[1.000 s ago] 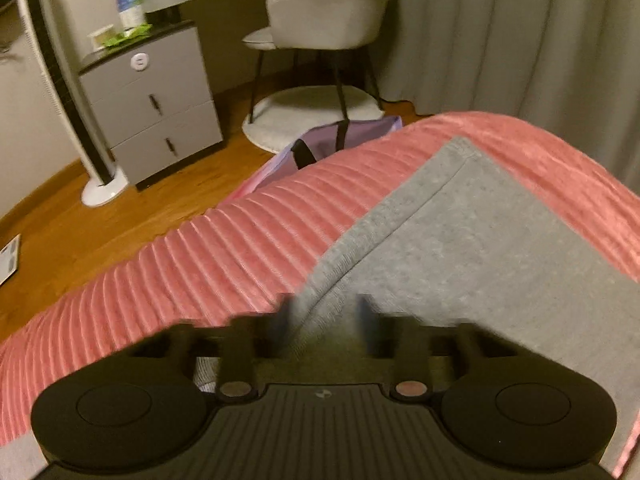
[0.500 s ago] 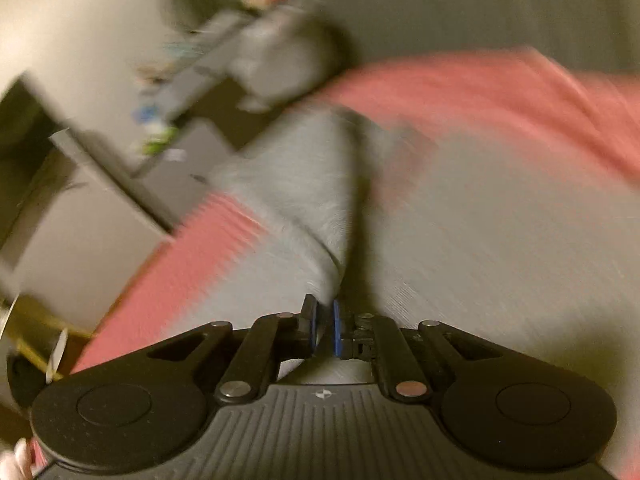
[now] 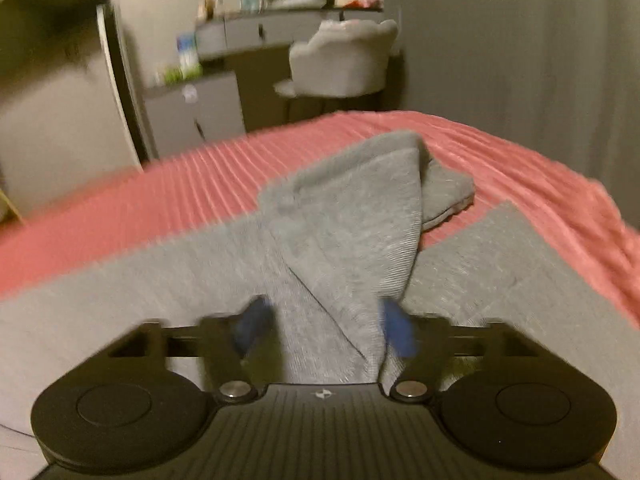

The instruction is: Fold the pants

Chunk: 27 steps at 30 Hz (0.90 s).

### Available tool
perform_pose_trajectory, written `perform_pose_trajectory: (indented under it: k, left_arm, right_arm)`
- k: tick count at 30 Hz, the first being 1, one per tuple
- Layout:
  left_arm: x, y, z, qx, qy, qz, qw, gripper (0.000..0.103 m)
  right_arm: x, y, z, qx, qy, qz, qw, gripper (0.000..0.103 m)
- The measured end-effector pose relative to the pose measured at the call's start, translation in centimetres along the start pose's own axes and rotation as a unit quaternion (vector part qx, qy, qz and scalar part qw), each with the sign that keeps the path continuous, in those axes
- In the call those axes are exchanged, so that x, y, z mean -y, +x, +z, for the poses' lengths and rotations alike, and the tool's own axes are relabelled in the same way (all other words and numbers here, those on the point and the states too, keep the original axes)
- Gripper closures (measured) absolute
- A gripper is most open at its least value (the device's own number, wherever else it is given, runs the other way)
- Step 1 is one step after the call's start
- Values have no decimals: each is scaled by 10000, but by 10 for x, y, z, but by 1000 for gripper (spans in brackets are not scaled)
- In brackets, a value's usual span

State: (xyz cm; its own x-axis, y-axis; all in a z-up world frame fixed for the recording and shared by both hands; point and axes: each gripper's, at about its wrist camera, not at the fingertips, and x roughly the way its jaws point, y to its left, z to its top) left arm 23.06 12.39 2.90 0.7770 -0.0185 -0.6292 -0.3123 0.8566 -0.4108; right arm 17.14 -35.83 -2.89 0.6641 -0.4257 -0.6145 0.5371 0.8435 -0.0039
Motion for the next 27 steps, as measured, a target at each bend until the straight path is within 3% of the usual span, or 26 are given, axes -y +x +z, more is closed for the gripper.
perform_pose_trajectory:
  k: [1,3,5,6,8,10,11,12,14,18,24,27]
  left_arm:
    - [0,16,9,-144,-46,38,9999,10]
    - [-2,42,18,-389,-69,224,9990,22]
    - [-7,69,23,-689,-145,417,9967,26]
    - [-11,81,25,-828,-249,474,9951,34]
    - [-21,100,25,-1064,-631,433,9914,41]
    - [-27,104,27,-971,-954,321,9902,51]
    - [-29,104,29,-945,-1040,193,9899,74]
    - [-31,104,31,-954,-1073,108,9896,91]
    - [-29,96,32,-771,-1042,-11,9916,91]
    - [-24,57,30,-325,-1022,-213,9940,93]
    - [-32,-45,22,74,-876,-900,9921,94]
    - [-47,-95,-2,182,-729,-990,9923,94]
  right_arm:
    - [-2,-1,-1,81,-58,-46,9999,64]
    - [0,-5,-1,264,-108,-256,9993,93]
    - [22,-13,5,386,493,-174,9979,97]
    - [33,-15,7,351,909,-54,9952,97]
    - [63,-16,6,282,1882,468,9806,97]
    - [84,-14,-1,249,2636,797,9610,97]
    - [92,-13,-5,271,2976,846,9506,97]
    - [98,-14,-8,296,3198,847,9432,97]
    - [109,-19,-12,428,3603,854,9279,98]
    - [119,-29,-5,704,3646,851,9246,98]
    - [144,-57,-14,621,4109,889,9052,98]
    - [156,-87,-19,728,4275,971,8958,99]
